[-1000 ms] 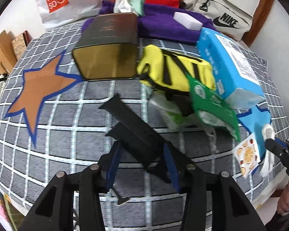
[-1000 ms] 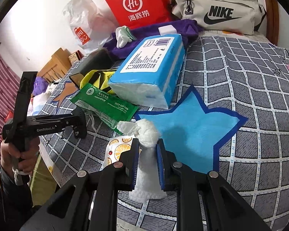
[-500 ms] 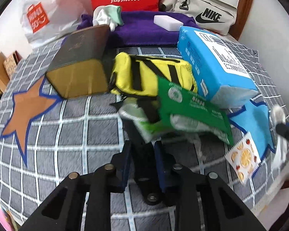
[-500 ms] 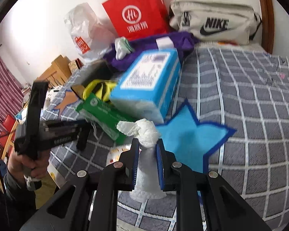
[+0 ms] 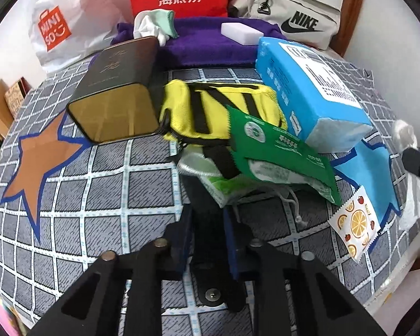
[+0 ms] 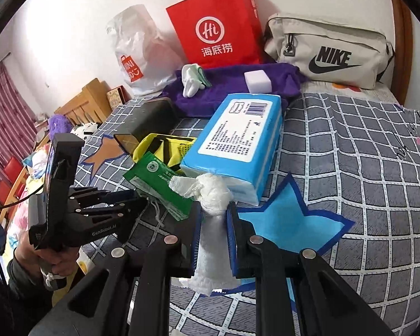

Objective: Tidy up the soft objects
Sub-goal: 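Lift the black strap with the left tool while the right tool holds the tissue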

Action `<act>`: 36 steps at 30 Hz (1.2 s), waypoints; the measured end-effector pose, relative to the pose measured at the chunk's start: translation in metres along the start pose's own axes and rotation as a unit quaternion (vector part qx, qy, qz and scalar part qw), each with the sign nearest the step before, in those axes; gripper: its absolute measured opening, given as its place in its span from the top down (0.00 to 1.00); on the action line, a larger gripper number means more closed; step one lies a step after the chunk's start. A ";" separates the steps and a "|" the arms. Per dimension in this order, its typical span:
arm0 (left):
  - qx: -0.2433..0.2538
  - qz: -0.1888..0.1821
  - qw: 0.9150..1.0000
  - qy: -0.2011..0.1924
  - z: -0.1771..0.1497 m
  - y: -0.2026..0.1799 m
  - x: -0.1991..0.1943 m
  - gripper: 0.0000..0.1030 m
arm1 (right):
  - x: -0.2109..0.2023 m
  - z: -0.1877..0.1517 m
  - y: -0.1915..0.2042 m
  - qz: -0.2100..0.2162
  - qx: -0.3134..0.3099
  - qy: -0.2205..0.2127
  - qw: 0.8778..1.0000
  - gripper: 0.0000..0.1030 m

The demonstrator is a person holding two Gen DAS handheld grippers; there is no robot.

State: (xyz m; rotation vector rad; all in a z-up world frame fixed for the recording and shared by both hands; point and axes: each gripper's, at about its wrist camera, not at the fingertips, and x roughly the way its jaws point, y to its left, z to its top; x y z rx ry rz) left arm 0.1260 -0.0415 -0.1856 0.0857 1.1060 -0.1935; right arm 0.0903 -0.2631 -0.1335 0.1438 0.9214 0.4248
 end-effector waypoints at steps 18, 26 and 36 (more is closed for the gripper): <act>-0.071 -0.008 0.997 0.012 -0.016 0.074 -0.009 0.79 | -0.001 0.003 0.017 -0.009 -0.007 0.009 1.000 0.83; -0.076 0.006 0.997 0.009 0.003 0.076 0.000 0.66 | 0.003 0.006 0.019 -0.015 -0.011 0.017 1.000 0.83; -0.054 0.026 0.998 -0.003 0.022 0.070 0.012 0.81 | 0.013 0.018 0.010 -0.027 -0.006 0.023 0.999 0.83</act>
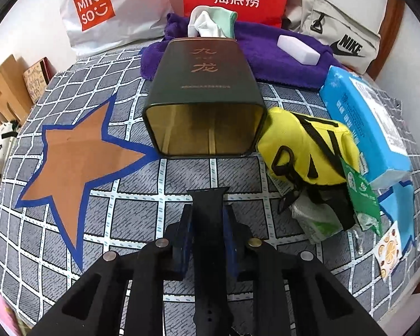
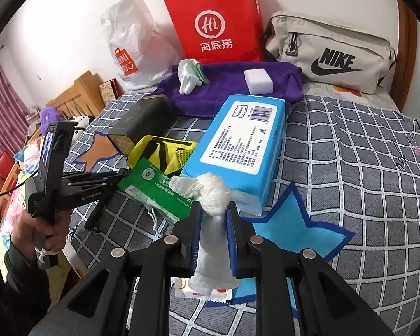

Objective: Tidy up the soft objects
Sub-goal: 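Lift the black strap with the left tool while the right tool holds the tissue, then carry the black strap in the left tool while the right tool carries the tissue to the purple towel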

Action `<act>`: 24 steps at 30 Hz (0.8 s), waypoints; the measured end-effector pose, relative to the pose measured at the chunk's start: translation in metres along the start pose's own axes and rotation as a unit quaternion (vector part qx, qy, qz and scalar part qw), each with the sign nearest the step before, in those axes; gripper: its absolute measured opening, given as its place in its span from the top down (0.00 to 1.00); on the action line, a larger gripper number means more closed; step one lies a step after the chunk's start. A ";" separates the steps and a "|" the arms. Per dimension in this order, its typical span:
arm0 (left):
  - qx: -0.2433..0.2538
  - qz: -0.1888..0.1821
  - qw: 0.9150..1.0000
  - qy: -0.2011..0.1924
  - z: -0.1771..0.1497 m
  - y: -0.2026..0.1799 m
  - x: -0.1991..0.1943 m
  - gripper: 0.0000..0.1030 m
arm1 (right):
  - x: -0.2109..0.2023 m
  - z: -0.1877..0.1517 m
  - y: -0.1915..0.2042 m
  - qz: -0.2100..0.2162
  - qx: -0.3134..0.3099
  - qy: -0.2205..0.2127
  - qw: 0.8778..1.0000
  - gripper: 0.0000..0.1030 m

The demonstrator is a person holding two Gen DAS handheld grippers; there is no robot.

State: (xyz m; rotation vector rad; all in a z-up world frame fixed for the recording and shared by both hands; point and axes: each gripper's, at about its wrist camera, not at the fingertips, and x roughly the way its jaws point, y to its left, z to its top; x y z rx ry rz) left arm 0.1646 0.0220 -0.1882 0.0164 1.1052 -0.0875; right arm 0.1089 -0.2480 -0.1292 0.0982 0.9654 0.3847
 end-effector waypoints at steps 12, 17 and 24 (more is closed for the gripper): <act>-0.023 -0.021 0.999 -0.031 0.008 0.016 -0.040 0.81 | 0.001 0.015 0.002 0.006 -0.003 -0.002 1.000 0.83; -0.033 -0.028 0.998 -0.049 0.017 0.021 -0.057 0.81 | -0.005 0.023 0.001 0.009 -0.002 -0.011 1.000 0.84; -0.031 -0.026 0.997 -0.073 0.037 0.022 -0.075 0.81 | -0.013 0.043 0.003 0.011 -0.005 -0.026 1.000 0.84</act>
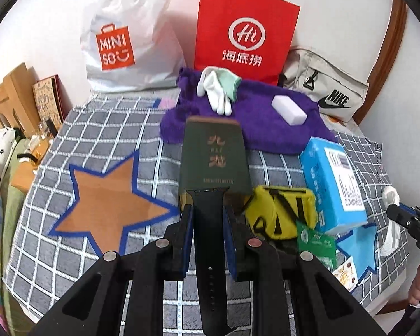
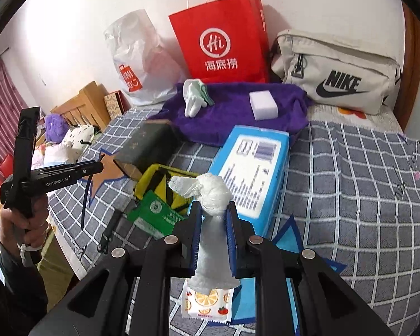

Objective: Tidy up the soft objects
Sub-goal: 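Carry the black strap in the left tool while the right tool carries the tissue to the purple towel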

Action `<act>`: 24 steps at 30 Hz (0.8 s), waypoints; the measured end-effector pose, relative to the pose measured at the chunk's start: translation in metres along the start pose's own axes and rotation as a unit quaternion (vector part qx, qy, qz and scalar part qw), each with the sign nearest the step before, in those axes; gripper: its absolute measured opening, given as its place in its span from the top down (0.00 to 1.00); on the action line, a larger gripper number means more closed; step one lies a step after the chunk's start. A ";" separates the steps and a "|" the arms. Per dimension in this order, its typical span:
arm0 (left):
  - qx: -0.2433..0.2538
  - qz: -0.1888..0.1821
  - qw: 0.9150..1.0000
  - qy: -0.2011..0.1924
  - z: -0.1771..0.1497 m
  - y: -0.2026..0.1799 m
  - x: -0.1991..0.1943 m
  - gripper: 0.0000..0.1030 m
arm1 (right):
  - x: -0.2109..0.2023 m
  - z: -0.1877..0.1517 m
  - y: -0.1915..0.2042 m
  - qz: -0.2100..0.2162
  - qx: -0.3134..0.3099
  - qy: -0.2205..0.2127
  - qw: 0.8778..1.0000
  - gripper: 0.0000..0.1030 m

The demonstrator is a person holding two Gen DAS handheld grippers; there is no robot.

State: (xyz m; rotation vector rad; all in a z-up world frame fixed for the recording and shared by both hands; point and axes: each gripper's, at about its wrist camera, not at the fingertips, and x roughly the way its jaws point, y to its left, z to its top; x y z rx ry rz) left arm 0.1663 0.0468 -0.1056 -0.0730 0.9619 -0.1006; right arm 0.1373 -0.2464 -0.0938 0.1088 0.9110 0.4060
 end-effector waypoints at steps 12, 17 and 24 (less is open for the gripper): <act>0.003 0.002 1.000 -0.022 0.043 -0.003 -0.003 0.81 | 0.006 0.044 -0.004 -0.006 -0.006 -0.016 1.000 0.84; 0.004 0.003 1.000 -0.028 0.063 -0.006 0.003 0.81 | 0.012 0.067 -0.008 -0.014 -0.009 -0.022 1.000 0.84; 0.004 0.002 0.999 -0.041 0.095 -0.006 0.008 0.81 | 0.023 0.102 -0.015 -0.016 -0.010 -0.033 0.999 0.84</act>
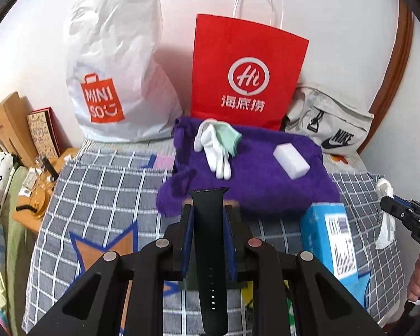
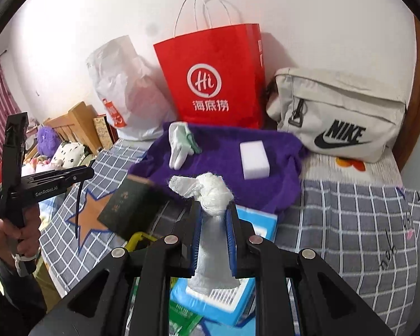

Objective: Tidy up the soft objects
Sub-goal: 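Carry the black strap in the left tool while the right tool carries the tissue to the purple towel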

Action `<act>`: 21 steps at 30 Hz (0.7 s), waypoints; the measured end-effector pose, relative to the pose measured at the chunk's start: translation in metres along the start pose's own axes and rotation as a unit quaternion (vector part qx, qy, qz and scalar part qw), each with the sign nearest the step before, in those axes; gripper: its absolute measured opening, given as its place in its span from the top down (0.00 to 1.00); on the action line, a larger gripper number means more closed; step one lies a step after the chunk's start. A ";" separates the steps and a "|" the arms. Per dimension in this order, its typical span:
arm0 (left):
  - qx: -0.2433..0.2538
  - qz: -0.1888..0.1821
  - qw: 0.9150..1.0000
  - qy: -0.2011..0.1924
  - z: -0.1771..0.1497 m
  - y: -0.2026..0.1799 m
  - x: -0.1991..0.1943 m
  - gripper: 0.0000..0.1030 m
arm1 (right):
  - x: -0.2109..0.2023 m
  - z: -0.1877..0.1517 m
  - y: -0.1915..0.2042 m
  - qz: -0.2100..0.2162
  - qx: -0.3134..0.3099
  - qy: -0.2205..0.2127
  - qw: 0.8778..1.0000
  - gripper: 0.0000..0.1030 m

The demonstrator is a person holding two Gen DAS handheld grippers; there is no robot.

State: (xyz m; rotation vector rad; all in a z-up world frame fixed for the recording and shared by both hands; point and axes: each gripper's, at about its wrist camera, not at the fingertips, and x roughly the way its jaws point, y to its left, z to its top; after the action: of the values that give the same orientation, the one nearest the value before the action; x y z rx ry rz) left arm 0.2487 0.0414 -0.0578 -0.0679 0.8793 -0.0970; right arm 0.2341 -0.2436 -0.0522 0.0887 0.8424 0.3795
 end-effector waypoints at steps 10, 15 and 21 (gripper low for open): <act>0.001 0.000 1.000 -0.010 0.041 -0.002 0.024 0.81 | 0.039 0.040 -0.022 -0.018 0.015 0.007 1.000 0.84; 0.000 -0.003 1.000 -0.007 0.058 -0.002 0.042 0.81 | 0.064 0.055 -0.038 -0.026 0.030 0.020 0.999 0.83; -0.006 -0.006 1.000 -0.009 0.077 0.001 0.062 0.81 | 0.091 0.068 -0.051 -0.035 0.039 0.029 0.998 0.83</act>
State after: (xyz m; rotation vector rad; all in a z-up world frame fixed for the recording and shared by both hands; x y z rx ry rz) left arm 0.3475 0.0364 -0.0568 -0.0841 0.8614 -0.1017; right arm 0.3541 -0.2535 -0.0828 0.1209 0.9160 0.2834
